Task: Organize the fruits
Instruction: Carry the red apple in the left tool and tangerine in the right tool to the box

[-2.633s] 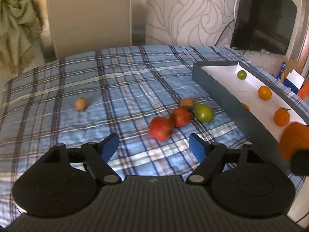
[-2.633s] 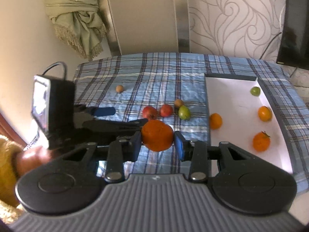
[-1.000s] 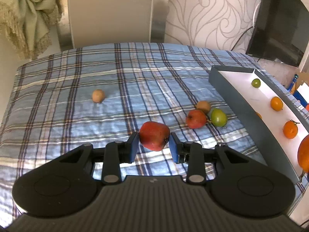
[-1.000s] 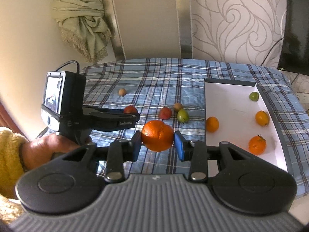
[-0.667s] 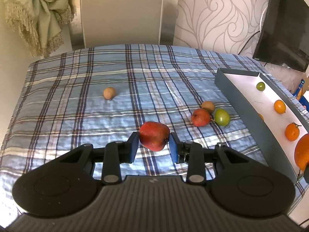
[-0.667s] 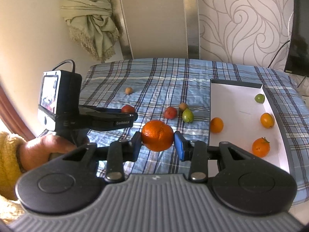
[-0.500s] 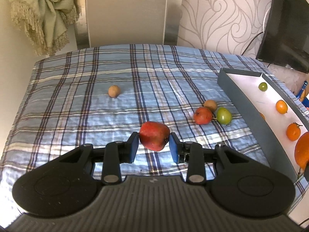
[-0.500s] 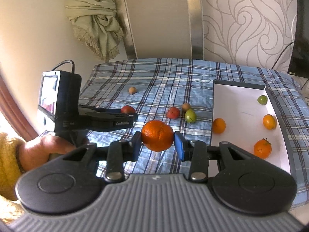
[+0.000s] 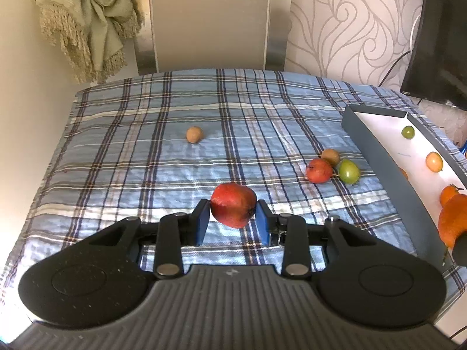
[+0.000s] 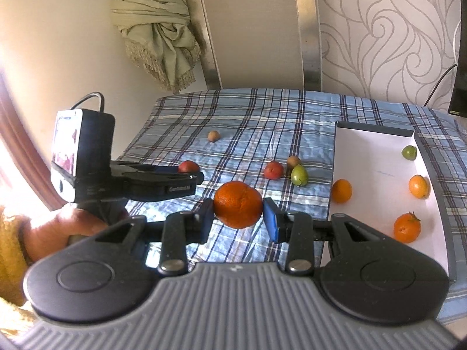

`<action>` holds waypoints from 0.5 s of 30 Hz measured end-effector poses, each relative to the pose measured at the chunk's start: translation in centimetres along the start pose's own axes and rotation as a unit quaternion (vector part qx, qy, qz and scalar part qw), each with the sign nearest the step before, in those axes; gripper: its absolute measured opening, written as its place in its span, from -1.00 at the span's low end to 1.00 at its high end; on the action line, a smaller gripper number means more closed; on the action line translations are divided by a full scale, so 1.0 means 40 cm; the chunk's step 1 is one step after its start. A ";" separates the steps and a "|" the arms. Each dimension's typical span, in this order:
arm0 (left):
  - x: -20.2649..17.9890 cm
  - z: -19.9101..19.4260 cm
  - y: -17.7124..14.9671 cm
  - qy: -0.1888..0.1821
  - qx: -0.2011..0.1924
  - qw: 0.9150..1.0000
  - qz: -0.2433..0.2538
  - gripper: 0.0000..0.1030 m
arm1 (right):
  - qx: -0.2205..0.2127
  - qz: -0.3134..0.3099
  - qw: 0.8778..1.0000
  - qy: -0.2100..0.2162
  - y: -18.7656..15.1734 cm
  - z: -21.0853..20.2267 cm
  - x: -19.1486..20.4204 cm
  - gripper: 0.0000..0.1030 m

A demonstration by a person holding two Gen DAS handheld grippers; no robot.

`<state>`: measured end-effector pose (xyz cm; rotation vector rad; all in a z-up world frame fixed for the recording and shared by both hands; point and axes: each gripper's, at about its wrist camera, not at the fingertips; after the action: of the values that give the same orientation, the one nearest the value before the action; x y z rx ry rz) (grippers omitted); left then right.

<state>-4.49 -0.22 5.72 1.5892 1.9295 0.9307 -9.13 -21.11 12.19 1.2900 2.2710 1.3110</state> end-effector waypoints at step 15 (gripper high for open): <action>0.006 -0.040 -0.005 0.024 0.002 1.000 -0.004 -0.23 | 0.000 -0.004 0.999 0.035 0.004 0.018 -0.005 -0.23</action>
<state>-5.82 -0.34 6.66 1.5723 1.9699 0.9717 -8.51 -20.80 11.83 1.2529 2.3205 1.3732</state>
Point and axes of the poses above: each gripper's, at about its wrist camera, not at the fingertips, and z roughly the way its jaws point, x to its left, y to its top, and after that the axes turned 6 degrees about y, right-handed
